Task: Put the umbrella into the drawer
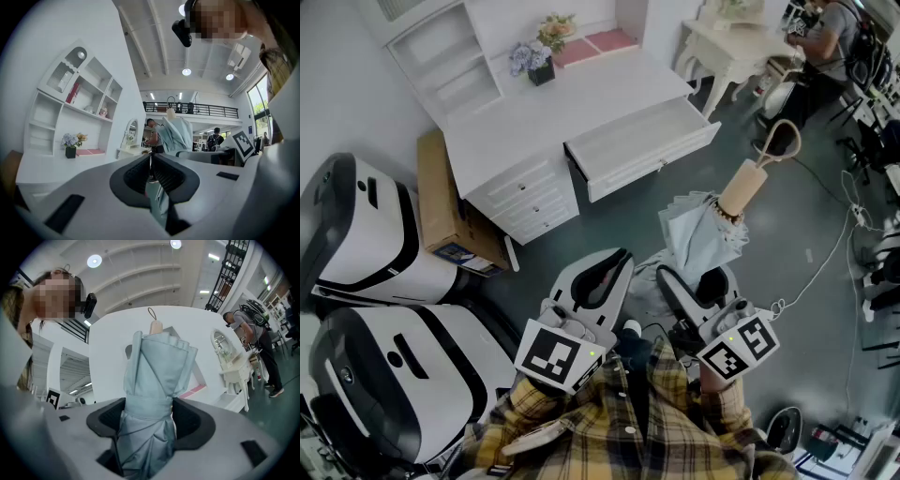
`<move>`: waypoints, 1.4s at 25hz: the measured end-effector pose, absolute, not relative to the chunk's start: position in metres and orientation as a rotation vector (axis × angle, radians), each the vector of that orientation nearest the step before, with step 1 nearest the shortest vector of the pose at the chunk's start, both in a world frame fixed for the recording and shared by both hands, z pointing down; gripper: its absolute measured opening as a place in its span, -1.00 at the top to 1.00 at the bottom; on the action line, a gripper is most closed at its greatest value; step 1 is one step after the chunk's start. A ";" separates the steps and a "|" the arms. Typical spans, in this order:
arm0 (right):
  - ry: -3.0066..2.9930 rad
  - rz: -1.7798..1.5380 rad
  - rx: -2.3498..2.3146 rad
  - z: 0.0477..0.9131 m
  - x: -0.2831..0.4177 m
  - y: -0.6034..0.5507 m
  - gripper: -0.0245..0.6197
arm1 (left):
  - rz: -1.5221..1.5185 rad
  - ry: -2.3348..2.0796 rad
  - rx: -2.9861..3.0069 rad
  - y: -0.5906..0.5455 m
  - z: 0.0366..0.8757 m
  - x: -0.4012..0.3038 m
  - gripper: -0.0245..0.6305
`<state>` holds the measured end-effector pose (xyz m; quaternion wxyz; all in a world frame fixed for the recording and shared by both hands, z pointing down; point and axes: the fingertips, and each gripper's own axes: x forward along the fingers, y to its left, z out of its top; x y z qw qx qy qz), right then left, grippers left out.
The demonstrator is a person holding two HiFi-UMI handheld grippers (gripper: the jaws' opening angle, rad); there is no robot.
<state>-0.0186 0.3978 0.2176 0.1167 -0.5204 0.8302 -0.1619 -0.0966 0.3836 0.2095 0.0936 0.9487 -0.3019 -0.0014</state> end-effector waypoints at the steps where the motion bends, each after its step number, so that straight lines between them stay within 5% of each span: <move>1: 2.434 -0.471 -1.521 0.217 -0.018 0.397 -0.07 | -0.006 -0.895 2.823 0.383 0.209 -0.095 0.79; 35: 2.543 -0.494 -1.333 0.233 0.012 0.384 -0.07 | -0.015 -1.097 2.773 0.378 0.223 -0.071 0.79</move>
